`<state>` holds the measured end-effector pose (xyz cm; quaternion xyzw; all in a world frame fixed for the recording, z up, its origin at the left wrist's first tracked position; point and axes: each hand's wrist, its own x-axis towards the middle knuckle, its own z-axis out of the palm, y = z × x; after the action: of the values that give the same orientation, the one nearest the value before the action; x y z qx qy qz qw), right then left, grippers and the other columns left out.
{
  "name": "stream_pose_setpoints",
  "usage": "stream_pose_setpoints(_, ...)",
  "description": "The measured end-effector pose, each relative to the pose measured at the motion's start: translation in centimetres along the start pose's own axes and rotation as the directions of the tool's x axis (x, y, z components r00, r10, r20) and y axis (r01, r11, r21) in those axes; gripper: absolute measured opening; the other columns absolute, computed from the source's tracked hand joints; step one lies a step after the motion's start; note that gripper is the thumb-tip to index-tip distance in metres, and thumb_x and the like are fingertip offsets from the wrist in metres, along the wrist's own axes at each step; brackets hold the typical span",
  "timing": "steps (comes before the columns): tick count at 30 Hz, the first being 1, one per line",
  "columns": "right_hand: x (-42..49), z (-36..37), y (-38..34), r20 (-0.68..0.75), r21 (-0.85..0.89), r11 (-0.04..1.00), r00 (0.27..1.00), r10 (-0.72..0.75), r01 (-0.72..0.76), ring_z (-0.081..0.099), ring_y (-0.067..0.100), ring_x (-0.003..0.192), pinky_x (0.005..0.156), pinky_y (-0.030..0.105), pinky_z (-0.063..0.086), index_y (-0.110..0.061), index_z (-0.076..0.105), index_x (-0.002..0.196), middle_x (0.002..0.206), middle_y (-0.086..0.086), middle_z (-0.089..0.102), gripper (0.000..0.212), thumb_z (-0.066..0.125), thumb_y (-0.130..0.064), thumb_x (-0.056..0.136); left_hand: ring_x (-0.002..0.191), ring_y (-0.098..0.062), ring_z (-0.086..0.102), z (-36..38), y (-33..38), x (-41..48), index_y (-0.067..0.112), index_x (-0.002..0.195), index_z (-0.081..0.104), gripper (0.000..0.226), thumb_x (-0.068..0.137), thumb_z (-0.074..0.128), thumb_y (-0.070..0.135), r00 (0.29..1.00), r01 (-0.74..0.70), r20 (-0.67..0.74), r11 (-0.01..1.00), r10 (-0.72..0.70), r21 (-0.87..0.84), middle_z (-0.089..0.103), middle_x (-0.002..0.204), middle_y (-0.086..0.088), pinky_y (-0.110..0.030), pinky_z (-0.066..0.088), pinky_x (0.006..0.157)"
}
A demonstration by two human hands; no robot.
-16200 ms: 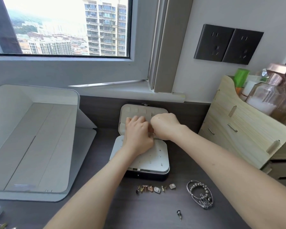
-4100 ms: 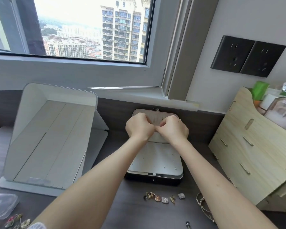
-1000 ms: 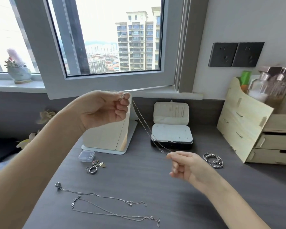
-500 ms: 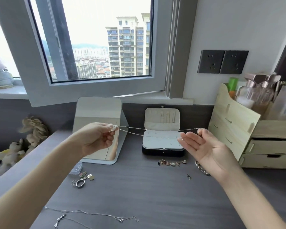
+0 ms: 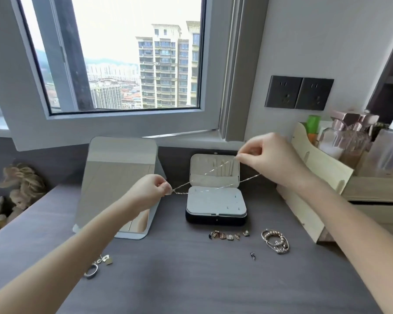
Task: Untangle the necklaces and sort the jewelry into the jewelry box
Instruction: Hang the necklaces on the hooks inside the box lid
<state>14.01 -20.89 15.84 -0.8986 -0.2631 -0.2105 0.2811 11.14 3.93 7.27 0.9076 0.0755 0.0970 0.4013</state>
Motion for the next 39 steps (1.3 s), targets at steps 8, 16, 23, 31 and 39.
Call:
stream_pose_setpoints(8,7.7,-3.7,-1.5,0.336,0.546,0.81,0.942,0.019,-0.211,0.057,0.013,0.073,0.063,0.021,0.049,-0.017,0.06,0.117,0.085,0.005,0.068,0.04,0.061,0.004,0.082,0.093,-0.023,0.057,4.5,0.0,5.8,0.01,0.09,0.061,0.024,0.097,0.04,0.019,0.997,-0.07,-0.007,0.981,0.072,0.183,0.062,0.094,-0.004,-0.029,0.04,0.071)
stream_pose_setpoints(16,11.9,-0.4,-1.8,0.19,0.551,0.817,0.979,0.077,-0.172,0.057,0.009,0.072,0.064,0.026,0.049,-0.023,0.06,0.123,0.093,-0.002,0.073,0.047,0.05,0.007,0.088,0.09,-0.024,0.058,8.2,2.1,10.3,0.004,0.092,0.061,0.026,0.096,0.04,0.018,0.985,-0.119,-0.113,0.984,0.134,0.131,0.066,0.1,-0.007,-0.035,0.047,0.077)
stream_pose_setpoints(23,15.8,2.1,-1.5,0.194,0.49,0.852,0.976,0.1,-0.185,0.063,0.01,0.065,0.057,0.022,0.052,-0.019,0.057,0.124,0.096,-0.001,0.07,0.042,0.048,0.006,0.092,0.107,-0.027,0.045,10.8,2.1,12.7,0.022,0.118,0.058,0.034,0.092,0.038,0.013,0.962,-0.205,-0.082,0.885,0.261,0.417,0.055,0.118,-0.003,-0.033,0.033,0.087)
stream_pose_setpoints(31,18.4,3.0,0.4,0.166,0.484,0.851,0.976,0.14,-0.205,0.06,0.011,0.065,0.052,0.021,0.046,-0.017,0.06,0.119,0.093,0.001,0.07,0.045,0.044,0.012,0.088,0.097,-0.025,0.044,12.4,0.9,13.1,0.015,0.1,0.055,0.02,0.087,0.041,0.02,0.919,-0.242,-0.126,0.788,0.373,0.566,0.054,0.102,-0.003,-0.034,0.024,0.079)
stream_pose_setpoints(39,19.4,3.5,0.8,0.113,0.57,0.797,0.98,0.162,-0.198,0.062,0.013,0.066,0.054,0.022,0.05,-0.015,0.062,0.117,0.094,0.002,0.071,0.045,0.043,0.013,0.088,0.062,-0.023,0.043,14.2,0.0,13.0,0.014,0.055,0.041,0.015,0.052,0.055,0.013,0.834,-0.272,-0.357,0.878,0.42,0.394,0.043,0.063,-0.002,-0.031,0.03,0.061)
